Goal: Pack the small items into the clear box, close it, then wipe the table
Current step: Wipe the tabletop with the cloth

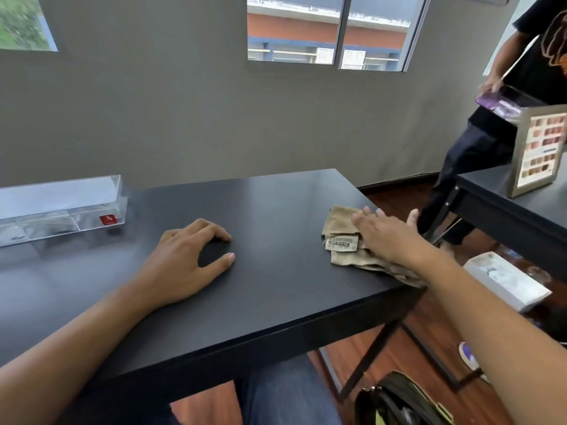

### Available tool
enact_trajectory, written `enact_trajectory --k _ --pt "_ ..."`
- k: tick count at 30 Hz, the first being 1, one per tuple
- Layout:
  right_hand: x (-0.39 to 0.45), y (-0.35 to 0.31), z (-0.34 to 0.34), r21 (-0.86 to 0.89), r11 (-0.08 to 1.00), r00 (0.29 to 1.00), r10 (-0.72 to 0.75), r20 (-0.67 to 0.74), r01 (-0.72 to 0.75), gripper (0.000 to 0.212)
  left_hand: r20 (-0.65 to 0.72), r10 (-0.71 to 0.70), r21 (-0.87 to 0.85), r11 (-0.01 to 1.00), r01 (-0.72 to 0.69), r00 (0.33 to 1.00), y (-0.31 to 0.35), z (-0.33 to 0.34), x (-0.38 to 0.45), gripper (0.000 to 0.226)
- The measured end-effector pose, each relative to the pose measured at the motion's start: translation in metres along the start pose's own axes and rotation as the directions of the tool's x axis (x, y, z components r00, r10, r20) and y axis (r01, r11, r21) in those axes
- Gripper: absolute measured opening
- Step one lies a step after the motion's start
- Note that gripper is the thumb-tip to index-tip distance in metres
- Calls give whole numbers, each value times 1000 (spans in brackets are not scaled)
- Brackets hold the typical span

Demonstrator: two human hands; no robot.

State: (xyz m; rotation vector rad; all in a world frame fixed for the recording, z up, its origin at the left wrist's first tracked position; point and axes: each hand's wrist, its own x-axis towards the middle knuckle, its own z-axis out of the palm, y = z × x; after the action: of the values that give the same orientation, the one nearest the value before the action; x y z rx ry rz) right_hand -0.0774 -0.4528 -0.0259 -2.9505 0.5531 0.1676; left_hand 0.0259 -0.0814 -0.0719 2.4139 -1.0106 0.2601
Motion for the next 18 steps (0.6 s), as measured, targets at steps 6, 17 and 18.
enact_trajectory --k 6,17,18 --pt "65 -48 20 40 996 996 81 -45 -80 71 7 -37 22 999 37 999 6 6 6 42" --pt "38 -55 29 79 931 935 -352 -55 355 61 43 -50 60 997 48 998 6 7 4 45" --pt "32 -54 30 67 923 925 -377 -55 380 60 43 -51 62 997 48 998 6 7 4 45"
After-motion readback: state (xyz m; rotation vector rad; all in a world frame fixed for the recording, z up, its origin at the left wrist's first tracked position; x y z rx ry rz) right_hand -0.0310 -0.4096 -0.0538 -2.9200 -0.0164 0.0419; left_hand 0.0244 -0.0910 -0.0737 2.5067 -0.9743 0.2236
